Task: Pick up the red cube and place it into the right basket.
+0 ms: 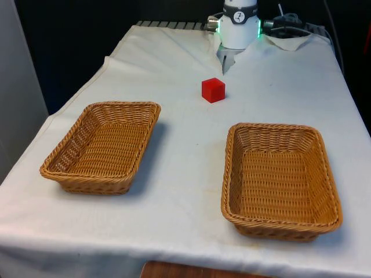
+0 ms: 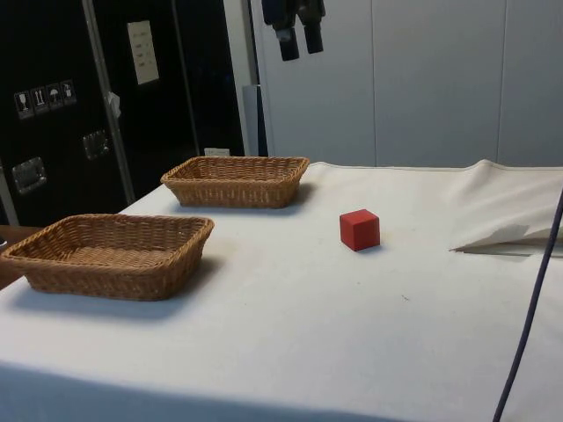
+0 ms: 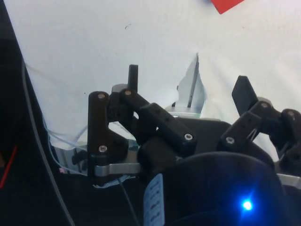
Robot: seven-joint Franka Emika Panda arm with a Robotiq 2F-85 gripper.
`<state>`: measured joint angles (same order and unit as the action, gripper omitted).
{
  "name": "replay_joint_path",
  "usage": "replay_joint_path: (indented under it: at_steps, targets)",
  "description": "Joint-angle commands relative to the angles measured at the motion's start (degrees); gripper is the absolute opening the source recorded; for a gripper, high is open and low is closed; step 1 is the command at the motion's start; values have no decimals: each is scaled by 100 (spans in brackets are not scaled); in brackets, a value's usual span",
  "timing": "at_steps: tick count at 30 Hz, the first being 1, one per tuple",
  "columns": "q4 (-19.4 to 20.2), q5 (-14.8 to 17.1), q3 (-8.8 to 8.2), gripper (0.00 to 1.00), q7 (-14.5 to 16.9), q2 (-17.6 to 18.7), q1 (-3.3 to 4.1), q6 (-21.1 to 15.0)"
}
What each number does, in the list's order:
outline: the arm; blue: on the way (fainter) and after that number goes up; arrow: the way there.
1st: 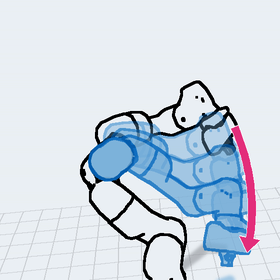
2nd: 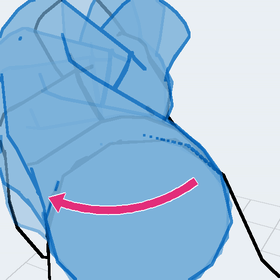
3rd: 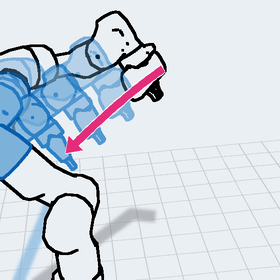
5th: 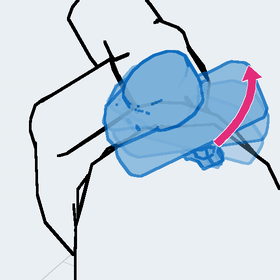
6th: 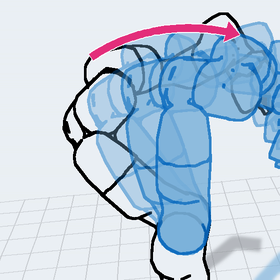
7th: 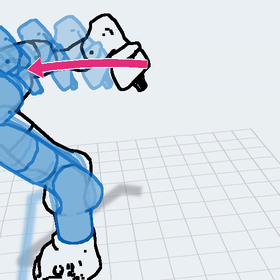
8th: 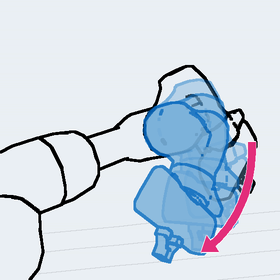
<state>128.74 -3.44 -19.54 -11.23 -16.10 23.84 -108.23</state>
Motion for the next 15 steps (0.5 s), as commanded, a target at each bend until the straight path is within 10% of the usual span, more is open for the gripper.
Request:
replay_joint_path:
  at_steps: [1,15]
  targets:
    - [115,-74,40,100,-97,-97,-23,-109]
    - [584,-80,138,100,-258,-441,-80,-258]
